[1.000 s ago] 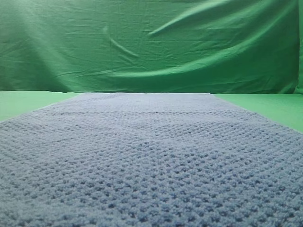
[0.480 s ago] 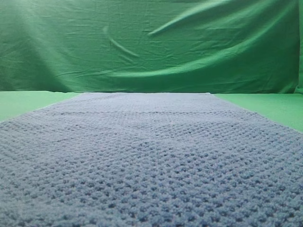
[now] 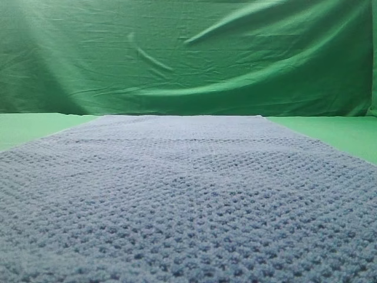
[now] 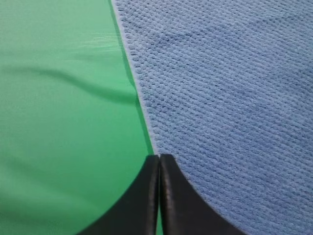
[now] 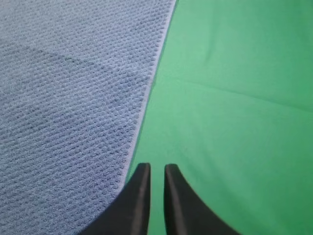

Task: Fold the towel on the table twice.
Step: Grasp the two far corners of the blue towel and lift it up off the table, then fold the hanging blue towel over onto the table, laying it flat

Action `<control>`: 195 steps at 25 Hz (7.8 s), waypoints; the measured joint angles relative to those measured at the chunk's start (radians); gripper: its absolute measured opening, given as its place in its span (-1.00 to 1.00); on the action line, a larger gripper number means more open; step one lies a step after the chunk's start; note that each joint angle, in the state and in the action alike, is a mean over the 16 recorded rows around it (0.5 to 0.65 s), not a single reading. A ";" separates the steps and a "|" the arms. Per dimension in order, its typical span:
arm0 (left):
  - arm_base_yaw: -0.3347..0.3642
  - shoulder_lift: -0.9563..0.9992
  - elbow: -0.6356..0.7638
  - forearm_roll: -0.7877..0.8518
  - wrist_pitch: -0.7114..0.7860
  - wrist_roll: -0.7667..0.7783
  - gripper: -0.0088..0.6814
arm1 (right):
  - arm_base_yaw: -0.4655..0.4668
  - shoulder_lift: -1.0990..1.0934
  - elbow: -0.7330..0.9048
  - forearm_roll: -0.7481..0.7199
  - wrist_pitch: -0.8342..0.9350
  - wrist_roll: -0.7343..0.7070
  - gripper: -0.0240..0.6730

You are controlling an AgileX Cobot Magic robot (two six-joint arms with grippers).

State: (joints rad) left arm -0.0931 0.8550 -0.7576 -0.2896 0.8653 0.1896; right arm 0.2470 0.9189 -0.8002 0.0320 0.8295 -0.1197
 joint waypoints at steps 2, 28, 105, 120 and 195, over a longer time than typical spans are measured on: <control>-0.013 0.072 -0.038 0.022 0.007 -0.005 -0.97 | 0.023 0.069 -0.033 -0.005 0.010 0.011 -0.87; -0.145 0.903 -0.453 0.248 -0.135 -0.176 -0.63 | 0.080 0.847 -0.452 -0.009 -0.011 0.106 -0.63; -0.136 1.001 -1.350 0.201 0.025 -0.228 -0.97 | 0.089 1.013 -1.319 -0.110 -0.035 0.085 -0.93; -0.142 1.086 -1.371 0.224 0.158 -0.235 -0.97 | 0.089 1.018 -1.272 -0.155 0.168 0.125 -0.93; -0.202 0.781 -0.200 -0.036 -0.588 -0.246 -0.97 | 0.089 0.777 -0.298 0.046 -0.331 0.093 -0.93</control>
State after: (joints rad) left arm -0.2948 1.6362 -0.9575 -0.3258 0.2769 -0.0559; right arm 0.3363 1.6955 -1.0985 0.0775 0.4981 -0.0264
